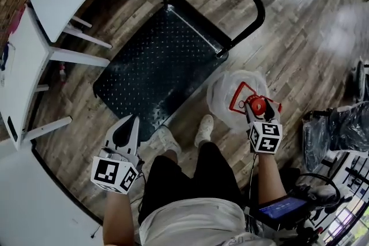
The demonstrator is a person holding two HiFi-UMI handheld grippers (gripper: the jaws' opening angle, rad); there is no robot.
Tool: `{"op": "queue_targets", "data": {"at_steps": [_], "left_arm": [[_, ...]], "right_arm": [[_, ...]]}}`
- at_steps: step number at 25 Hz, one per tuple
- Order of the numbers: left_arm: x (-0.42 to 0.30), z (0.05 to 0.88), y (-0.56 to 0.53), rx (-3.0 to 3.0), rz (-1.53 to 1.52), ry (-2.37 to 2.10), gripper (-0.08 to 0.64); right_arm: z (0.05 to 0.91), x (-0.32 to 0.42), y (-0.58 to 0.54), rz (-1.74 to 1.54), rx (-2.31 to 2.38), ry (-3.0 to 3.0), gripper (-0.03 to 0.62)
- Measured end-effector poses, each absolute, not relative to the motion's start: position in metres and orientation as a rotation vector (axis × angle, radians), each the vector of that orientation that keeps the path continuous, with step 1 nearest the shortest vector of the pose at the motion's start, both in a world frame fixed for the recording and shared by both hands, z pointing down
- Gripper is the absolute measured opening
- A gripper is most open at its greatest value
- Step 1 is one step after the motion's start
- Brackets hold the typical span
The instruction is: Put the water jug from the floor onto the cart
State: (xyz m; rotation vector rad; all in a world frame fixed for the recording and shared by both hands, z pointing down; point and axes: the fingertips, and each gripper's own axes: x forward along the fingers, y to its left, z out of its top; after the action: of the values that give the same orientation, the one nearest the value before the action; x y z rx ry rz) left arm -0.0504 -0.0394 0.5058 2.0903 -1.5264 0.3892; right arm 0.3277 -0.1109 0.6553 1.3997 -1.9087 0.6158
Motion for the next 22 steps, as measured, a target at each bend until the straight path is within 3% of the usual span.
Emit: {"op": "queue_targets", "data": {"at_steps": [9, 22], "left_arm": [[-0.098, 0.442, -0.018, 2.190, 0.294, -1.587, 0.000], [-0.192, 0.409, 0.016, 2.109, 0.194, -1.786, 0.000]], "right_arm": [[0.533, 0.300, -0.101, 0.657, 1.471, -1.965, 0.311], [0.460, 0.156, -0.113, 0.388, 1.146, -2.130, 0.311]]}}
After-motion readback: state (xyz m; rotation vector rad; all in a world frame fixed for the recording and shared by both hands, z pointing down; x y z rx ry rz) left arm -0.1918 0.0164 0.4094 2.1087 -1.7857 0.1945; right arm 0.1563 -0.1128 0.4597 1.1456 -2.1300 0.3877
